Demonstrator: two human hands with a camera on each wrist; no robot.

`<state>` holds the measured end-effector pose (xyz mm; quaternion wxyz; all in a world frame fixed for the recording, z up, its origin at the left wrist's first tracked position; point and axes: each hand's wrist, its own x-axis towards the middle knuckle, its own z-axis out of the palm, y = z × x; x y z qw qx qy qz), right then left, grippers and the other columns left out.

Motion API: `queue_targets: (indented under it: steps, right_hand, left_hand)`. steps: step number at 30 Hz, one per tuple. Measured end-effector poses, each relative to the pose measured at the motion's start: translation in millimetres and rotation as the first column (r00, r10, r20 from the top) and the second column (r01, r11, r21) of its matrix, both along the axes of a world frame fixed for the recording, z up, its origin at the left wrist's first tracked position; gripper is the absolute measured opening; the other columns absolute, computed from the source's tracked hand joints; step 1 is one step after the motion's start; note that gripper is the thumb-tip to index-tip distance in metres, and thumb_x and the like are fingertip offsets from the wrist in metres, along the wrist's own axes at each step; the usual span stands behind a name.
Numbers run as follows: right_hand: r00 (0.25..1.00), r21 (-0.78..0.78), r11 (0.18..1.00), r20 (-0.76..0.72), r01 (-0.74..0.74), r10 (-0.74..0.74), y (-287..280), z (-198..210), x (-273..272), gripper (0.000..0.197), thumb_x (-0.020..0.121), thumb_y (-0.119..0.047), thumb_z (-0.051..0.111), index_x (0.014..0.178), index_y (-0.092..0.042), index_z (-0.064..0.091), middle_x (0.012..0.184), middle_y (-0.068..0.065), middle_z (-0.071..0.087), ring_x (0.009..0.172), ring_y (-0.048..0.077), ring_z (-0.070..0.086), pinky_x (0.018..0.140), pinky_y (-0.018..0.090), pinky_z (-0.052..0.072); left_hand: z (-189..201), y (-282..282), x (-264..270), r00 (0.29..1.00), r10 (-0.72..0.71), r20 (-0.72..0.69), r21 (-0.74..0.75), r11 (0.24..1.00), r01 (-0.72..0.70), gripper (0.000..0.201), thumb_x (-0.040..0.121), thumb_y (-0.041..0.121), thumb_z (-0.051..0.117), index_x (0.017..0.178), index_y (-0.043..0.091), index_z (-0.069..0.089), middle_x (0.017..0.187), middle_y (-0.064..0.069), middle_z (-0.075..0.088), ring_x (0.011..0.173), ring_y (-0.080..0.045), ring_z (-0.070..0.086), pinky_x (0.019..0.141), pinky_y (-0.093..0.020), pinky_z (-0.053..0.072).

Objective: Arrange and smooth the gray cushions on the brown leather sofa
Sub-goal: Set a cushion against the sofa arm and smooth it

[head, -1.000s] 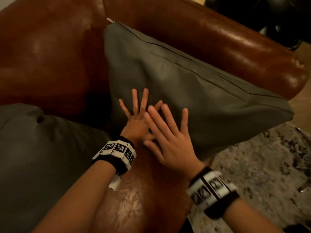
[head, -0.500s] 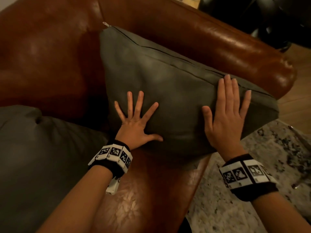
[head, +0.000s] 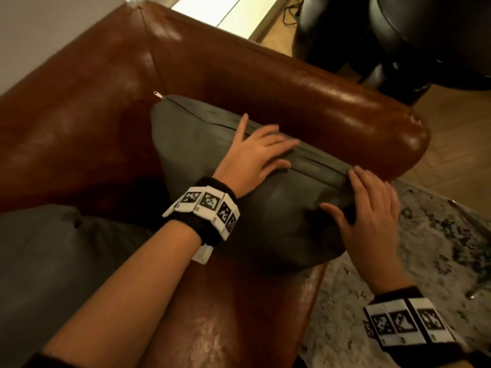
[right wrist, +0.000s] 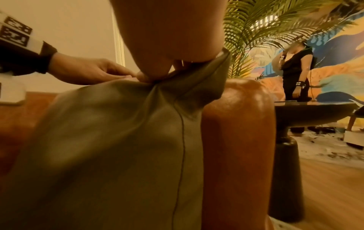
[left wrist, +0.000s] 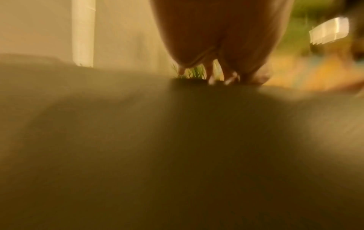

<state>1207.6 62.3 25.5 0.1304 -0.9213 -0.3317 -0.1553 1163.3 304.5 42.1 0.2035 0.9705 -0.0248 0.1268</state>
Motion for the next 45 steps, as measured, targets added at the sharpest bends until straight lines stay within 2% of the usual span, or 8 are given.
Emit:
queue_targets:
  steps: [9, 14, 21, 29, 36, 40, 42, 45]
  right_hand:
    - [0.953, 0.237, 0.968, -0.304, 0.077, -0.002, 6, 16, 0, 0.025, 0.079, -0.033, 0.071, 0.095, -0.015, 0.063, 0.096, 0.0, 0.063, 0.097, 0.018, 0.054, 0.094, 0.02, 0.02]
    - [0.959, 0.079, 0.996, -0.282, 0.039, -0.016, -1, 38, -1, 0.04, 0.083, -0.041, 0.061, 0.112, -0.014, 0.066, 0.111, 0.001, 0.066, 0.109, 0.022, 0.057, 0.099, 0.032, 0.024]
    - [0.884, 0.133, 0.981, -0.462, 0.144, -0.067, -3, 42, 5, 0.026, 0.083, -0.025, 0.069, 0.108, -0.017, 0.069, 0.109, -0.001, 0.068, 0.112, 0.019, 0.056, 0.099, 0.027, 0.018]
    - [0.917, -0.406, 0.911, -0.386, -0.067, -0.105, -3, 31, -16, 0.059, 0.095, -0.058, 0.011, 0.15, -0.038, 0.017, 0.159, 0.0, 0.021, 0.148, 0.029, 0.007, 0.109, 0.064, -0.01]
    - [0.803, -0.37, 0.873, -0.386, 0.316, -0.454, -18, 54, 1, 0.071, 0.095, -0.054, 0.003, 0.152, -0.013, 0.018, 0.161, 0.006, 0.005, 0.148, 0.028, -0.009, 0.109, 0.069, -0.006]
    - [0.845, -0.001, 0.998, -0.532, -0.058, 0.048, 91, 59, -26, 0.059, 0.099, -0.044, 0.014, 0.152, -0.019, 0.012, 0.161, -0.003, 0.007, 0.148, 0.017, -0.003, 0.117, 0.056, -0.006]
    - [0.782, 0.04, 0.993, -0.613, -0.112, 0.112, 123, 46, -33, 0.057, 0.1, -0.041, 0.015, 0.152, -0.019, 0.012, 0.161, -0.003, 0.009, 0.148, 0.013, 0.0, 0.12, 0.044, -0.007]
    - [0.859, -0.107, 0.993, -0.512, -0.052, -0.011, 101, 18, -25, 0.059, 0.097, -0.049, 0.015, 0.15, -0.024, 0.026, 0.157, -0.003, 0.026, 0.147, 0.017, 0.016, 0.119, 0.042, -0.002]
  left_hand:
    - [8, -14, -1, 0.987, 0.099, 0.124, -0.038, 0.995, -0.095, 0.027, 0.084, 0.03, 0.049, 0.093, 0.015, 0.07, 0.094, 0.001, 0.07, 0.096, -0.014, 0.057, 0.099, -0.061, 0.037]
    - [18, -18, -11, 1.0, -0.004, -0.003, 0.006, 1.0, 0.004, 0.04, 0.087, 0.029, 0.043, 0.118, 0.017, 0.065, 0.115, -0.004, 0.067, 0.111, -0.024, 0.06, 0.103, -0.064, 0.031]
    - [16, -27, -28, 0.936, 0.05, -0.348, 0.305, 0.95, 0.063, 0.049, 0.1, 0.035, 0.02, 0.149, 0.029, 0.019, 0.157, 0.003, 0.024, 0.146, -0.021, 0.017, 0.111, -0.068, 0.008]
    - [13, -31, -37, 0.873, 0.183, -0.452, 0.363, 0.932, -0.007, 0.052, 0.09, 0.052, -0.008, 0.141, 0.046, -0.018, 0.158, 0.01, -0.014, 0.147, -0.022, -0.013, 0.109, -0.07, -0.005]
    - [38, 35, -38, 0.526, 0.677, -0.515, 0.435, 0.735, -0.52, 0.061, 0.096, 0.054, 0.005, 0.151, 0.03, -0.003, 0.159, -0.011, -0.009, 0.145, -0.035, -0.016, 0.107, -0.072, -0.004]
    - [37, 13, -17, 0.877, 0.327, -0.352, 0.254, 0.935, -0.247, 0.057, 0.098, 0.04, 0.01, 0.15, 0.02, 0.003, 0.16, -0.005, 0.001, 0.147, -0.029, -0.004, 0.113, -0.059, -0.003]
    - [30, -2, -16, 0.881, 0.155, -0.447, 0.257, 0.966, -0.039, 0.065, 0.088, 0.043, -0.003, 0.149, 0.021, 0.0, 0.16, -0.004, -0.001, 0.148, -0.026, -0.004, 0.116, -0.053, -0.002]
    - [18, 21, -25, 0.779, 0.33, -0.533, 0.328, 0.929, -0.17, 0.06, 0.09, 0.054, -0.002, 0.148, 0.039, -0.002, 0.155, 0.011, -0.014, 0.148, -0.021, -0.007, 0.114, -0.058, -0.007]
